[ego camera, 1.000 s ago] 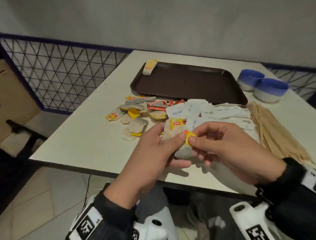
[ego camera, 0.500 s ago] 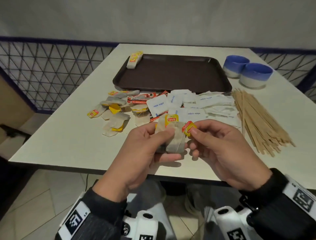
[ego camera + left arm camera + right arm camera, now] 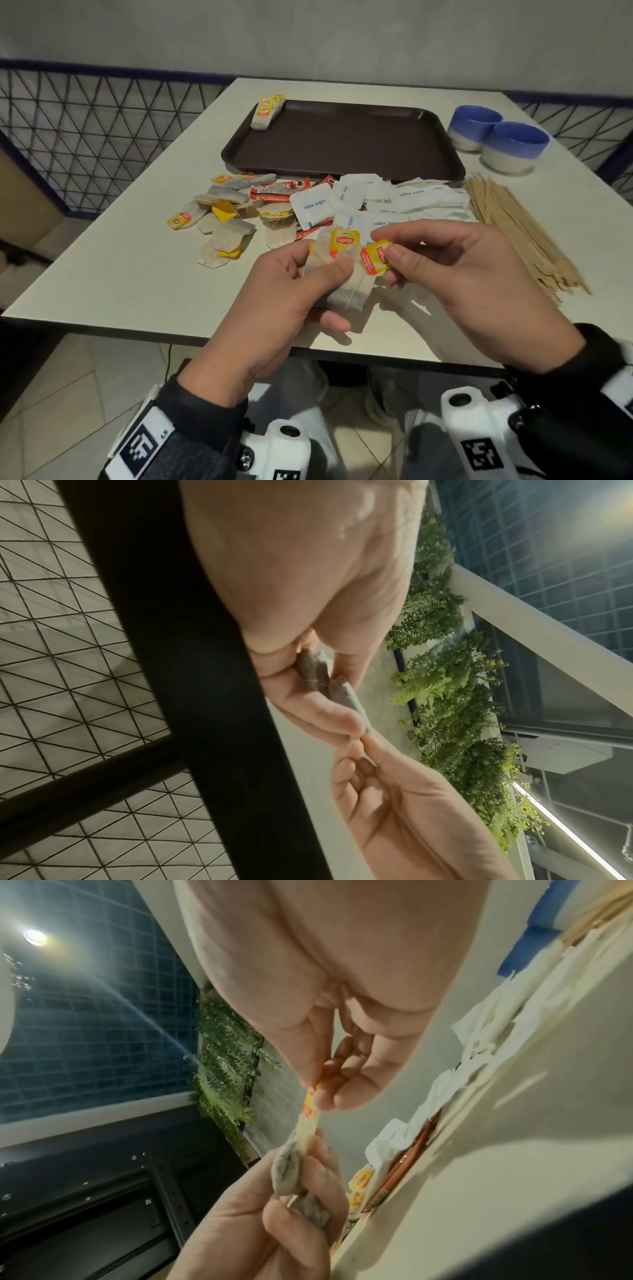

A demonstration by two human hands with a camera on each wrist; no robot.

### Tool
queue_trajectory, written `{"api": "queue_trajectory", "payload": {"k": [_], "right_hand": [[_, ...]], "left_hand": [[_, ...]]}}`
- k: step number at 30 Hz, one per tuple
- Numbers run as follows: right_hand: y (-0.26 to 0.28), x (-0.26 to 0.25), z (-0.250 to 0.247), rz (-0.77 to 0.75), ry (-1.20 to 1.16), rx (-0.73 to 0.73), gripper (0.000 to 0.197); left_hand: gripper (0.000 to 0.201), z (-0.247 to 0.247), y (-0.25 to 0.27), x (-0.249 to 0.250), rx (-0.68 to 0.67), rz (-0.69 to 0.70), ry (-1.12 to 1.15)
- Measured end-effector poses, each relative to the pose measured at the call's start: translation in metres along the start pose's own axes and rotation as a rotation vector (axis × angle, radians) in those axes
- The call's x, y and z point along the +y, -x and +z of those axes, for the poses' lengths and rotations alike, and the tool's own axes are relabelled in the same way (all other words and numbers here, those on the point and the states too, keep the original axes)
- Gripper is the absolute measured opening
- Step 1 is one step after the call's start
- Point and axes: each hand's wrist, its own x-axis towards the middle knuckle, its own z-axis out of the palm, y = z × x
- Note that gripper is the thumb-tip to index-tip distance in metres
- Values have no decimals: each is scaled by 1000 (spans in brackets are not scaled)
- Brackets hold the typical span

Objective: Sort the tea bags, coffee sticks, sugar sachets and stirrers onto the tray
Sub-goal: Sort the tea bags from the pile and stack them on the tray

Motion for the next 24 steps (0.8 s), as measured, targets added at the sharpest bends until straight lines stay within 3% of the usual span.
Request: {"api": "queue_trajectory", "payload": {"k": [9,24], "right_hand": [[-7,-7,4,67,-103,24,20],[3,-10,24,-27,101,17,5]], "left_hand": [[32,-1,3,0,2,37,83],[32,-1,3,3,75,54,146]]}}
